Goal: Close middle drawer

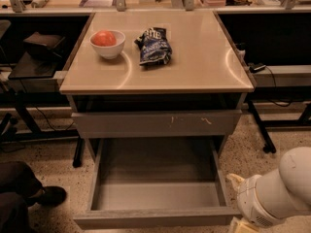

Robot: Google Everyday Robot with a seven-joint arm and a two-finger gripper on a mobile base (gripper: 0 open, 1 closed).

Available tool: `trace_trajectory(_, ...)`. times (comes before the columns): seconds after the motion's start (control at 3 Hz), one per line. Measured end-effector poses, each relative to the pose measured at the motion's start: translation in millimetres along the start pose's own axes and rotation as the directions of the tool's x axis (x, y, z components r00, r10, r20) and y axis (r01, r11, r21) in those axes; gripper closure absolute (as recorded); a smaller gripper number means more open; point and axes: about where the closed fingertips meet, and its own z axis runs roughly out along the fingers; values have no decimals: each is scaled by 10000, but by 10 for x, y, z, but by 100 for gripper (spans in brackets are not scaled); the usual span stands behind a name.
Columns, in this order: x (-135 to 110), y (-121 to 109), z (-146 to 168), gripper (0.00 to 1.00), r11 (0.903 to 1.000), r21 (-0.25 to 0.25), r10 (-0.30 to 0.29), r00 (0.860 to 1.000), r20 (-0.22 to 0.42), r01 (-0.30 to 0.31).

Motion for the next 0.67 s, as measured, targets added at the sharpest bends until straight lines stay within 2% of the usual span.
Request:
trace_trajectory(0.33,28,20,263,0,9998,49,-194,9996,-220,195)
trace_trajectory(0.67,184,76,950,0,9978,-362,-574,9975,-417,559)
